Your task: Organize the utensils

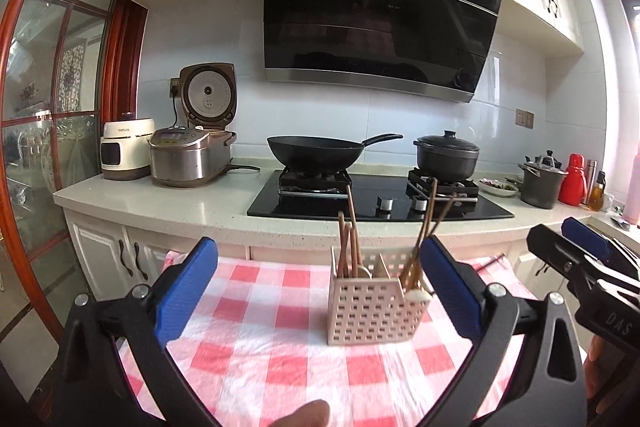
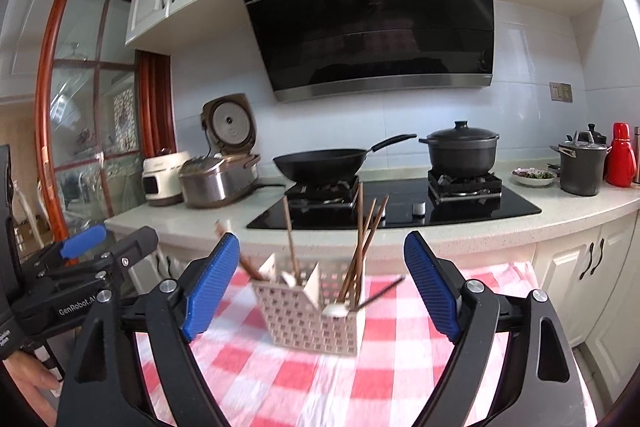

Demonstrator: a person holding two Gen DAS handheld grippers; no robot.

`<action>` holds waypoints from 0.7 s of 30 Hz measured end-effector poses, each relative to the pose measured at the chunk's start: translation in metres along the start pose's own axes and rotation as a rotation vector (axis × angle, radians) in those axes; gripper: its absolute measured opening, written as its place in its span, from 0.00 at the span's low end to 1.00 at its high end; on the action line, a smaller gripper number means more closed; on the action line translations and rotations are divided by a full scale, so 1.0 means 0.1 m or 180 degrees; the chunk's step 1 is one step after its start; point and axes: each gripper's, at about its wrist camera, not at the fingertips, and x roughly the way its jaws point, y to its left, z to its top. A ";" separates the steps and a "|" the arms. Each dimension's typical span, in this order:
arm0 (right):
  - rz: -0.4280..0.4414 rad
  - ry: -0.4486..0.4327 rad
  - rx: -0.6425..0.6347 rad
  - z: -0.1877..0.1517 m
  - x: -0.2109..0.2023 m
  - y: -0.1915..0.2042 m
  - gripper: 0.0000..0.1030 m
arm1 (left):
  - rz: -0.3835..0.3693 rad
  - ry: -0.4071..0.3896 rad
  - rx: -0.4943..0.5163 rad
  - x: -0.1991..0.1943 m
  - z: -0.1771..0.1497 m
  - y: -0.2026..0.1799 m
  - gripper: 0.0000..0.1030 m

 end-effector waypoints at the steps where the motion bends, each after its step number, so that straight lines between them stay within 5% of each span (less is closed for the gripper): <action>1: 0.0013 0.0025 0.0013 -0.02 -0.05 0.01 0.79 | -0.0009 0.0004 0.0028 -0.04 -0.02 -0.01 0.95; 21: 0.0083 0.0325 -0.0270 -0.25 -0.40 0.05 0.82 | -0.0343 0.0230 0.0061 -0.56 -0.32 0.03 0.95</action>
